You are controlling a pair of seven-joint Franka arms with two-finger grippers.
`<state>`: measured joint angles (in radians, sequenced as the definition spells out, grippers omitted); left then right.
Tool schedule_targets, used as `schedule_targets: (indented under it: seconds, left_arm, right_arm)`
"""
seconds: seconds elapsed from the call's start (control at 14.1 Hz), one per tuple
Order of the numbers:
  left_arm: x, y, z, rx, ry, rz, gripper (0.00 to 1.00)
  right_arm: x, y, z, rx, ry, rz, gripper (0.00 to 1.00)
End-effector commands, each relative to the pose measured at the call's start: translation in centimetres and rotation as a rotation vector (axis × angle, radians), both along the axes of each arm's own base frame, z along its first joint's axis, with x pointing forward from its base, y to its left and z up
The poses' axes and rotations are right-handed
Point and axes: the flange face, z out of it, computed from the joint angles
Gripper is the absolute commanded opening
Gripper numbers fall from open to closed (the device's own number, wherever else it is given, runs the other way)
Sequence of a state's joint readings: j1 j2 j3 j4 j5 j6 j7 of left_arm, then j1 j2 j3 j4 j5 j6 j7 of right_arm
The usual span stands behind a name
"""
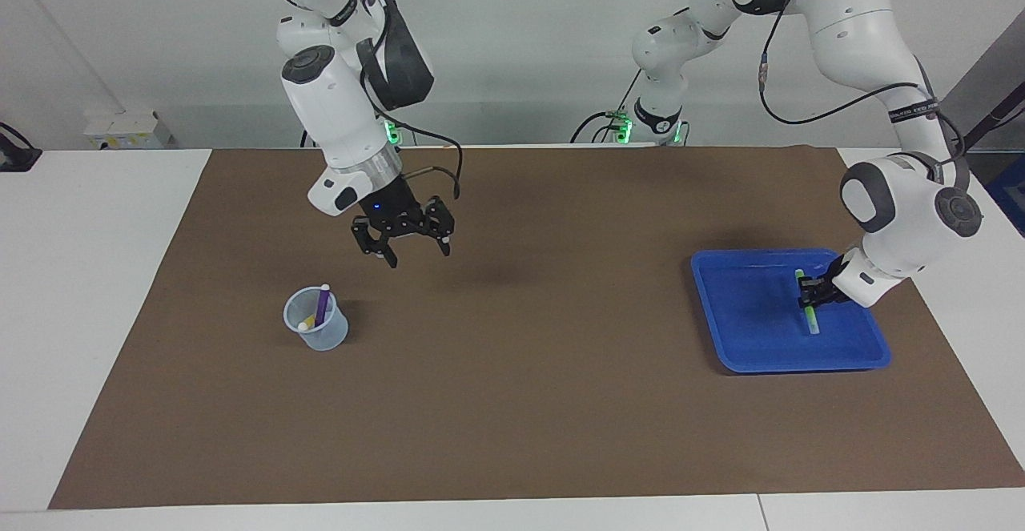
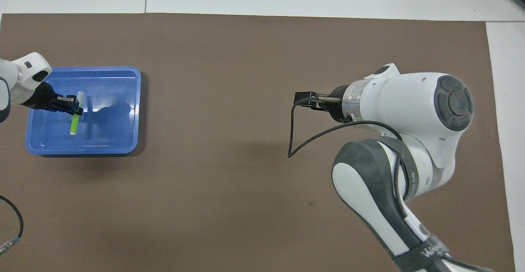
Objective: Transfer and insert pens with both arms
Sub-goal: 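Lift the green pen with the left gripper while the right gripper approaches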
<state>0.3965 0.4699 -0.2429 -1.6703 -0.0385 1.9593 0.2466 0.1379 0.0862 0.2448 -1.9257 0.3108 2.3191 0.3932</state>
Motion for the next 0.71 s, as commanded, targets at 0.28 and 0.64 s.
schedule_targets:
  seconds: [0.28, 0.64]
  left_arm:
    - [-1.9, -5.8, 4.7, -0.006, 0.175, 0.33, 0.0]
    - [-2.8, -9.9, 6.5, 0.064, 0.266, 0.551, 0.0]
  right_arm:
    - [-1.8, 5.4, 1.3, 0.249, 0.099, -0.315, 1.0]
    - [-1.8, 5.7, 1.4, 0.359, 0.179, -0.44, 1.0]
